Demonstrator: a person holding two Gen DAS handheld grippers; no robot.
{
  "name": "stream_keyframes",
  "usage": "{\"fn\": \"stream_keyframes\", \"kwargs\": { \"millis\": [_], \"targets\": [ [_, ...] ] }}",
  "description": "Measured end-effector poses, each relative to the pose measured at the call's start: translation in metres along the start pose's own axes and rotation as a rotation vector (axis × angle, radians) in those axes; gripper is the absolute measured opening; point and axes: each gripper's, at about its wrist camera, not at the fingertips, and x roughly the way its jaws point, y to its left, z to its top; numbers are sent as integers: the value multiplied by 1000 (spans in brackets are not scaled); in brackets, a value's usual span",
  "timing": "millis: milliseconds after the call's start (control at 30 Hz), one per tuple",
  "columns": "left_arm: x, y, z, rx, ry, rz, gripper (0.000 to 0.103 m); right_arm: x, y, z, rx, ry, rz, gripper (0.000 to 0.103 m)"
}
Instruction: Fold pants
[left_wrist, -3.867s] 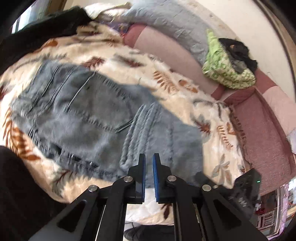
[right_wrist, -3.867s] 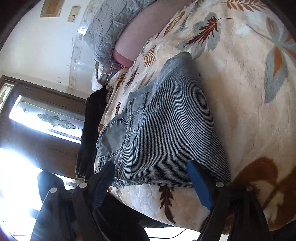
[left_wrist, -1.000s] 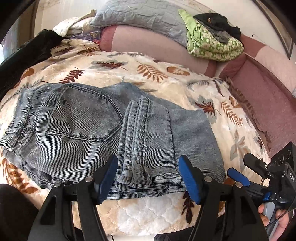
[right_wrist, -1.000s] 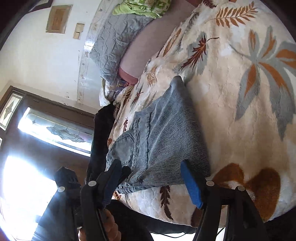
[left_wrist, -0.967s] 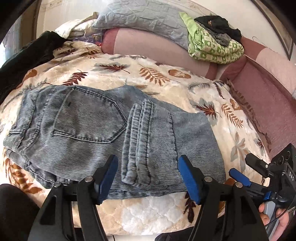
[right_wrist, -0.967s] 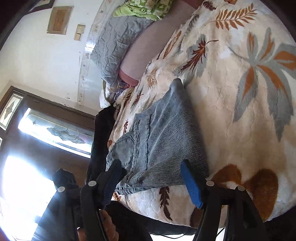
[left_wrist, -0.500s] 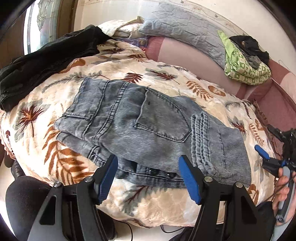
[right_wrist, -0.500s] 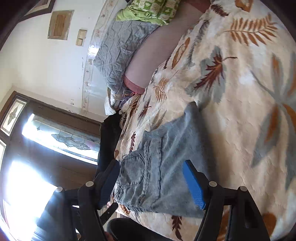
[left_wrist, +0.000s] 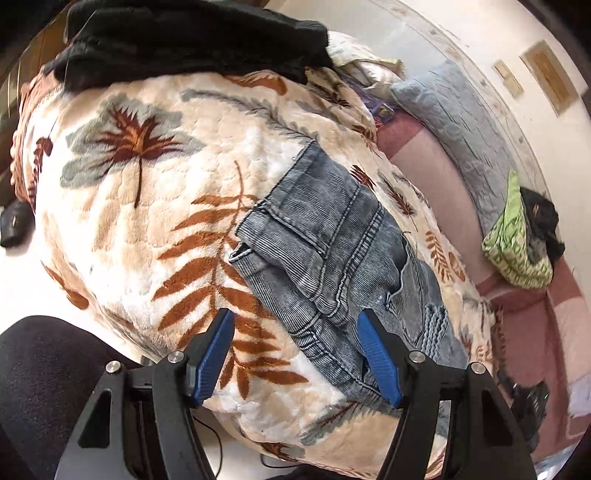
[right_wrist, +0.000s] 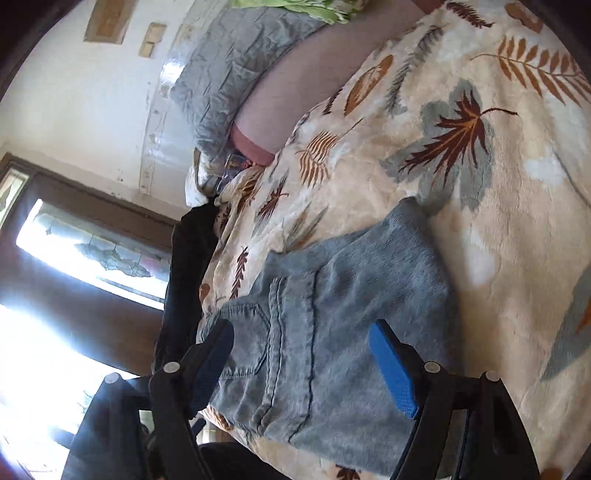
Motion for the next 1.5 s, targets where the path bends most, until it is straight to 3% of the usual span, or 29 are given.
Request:
{"fn": "stream_keyframes", "kwargs": {
  "millis": [200, 300, 400, 500, 633, 667, 700, 767, 833, 867, 1067, 1133, 1200, 1300, 1367, 1500],
  "targets": [
    [15, 29, 16, -195, 35, -101, 70, 29, 37, -29, -94, 95, -18, 79],
    [20, 29, 23, -222, 31, -131, 70, 49, 58, -35, -134, 137, -11, 79],
    [33, 34, 28, -258, 50, -106, 70, 69, 79, -37, -164, 166, -2, 79],
    [35, 33, 31, -271, 33, -116, 76, 91, 100, -37, -177, 206, 20, 79],
    [36, 25, 38, -257, -7, -116, 75, 127, 123, -28, -141, 289, 76, 79],
    [38, 22, 39, -237, -11, -113, 65, 138, 127, -24, -133, 303, 73, 79],
    [39, 20, 40, -212, -13, -90, 40, 147, 129, -21, -119, 305, 52, 79],
    [44, 18, 41, -173, 0, -40, 22, 167, 122, -13, -64, 303, 5, 82],
    [47, 21, 40, -176, 6, -33, 20, 193, 98, -10, 45, 345, -78, 88],
    [47, 21, 41, -169, 4, -30, 19, 200, 89, -11, 79, 347, -71, 89],
    [44, 12, 43, -98, -20, 24, 19, 197, 109, -11, 8, 373, -113, 91],
    [44, 10, 43, -83, -25, 37, 19, 188, 118, -9, -9, 340, -93, 91],
    [43, 8, 43, -62, -32, 53, 18, 187, 128, -6, -68, 302, -128, 91],
    [43, 6, 43, -49, -37, 56, 18, 213, 116, -13, -86, 385, -219, 92],
    [42, 4, 43, -30, -45, 67, 18, 214, 116, -14, -102, 358, -183, 100],
    [43, 2, 41, -16, -51, 82, 18, 215, 121, -16, -131, 367, -218, 100]
  ]
}}
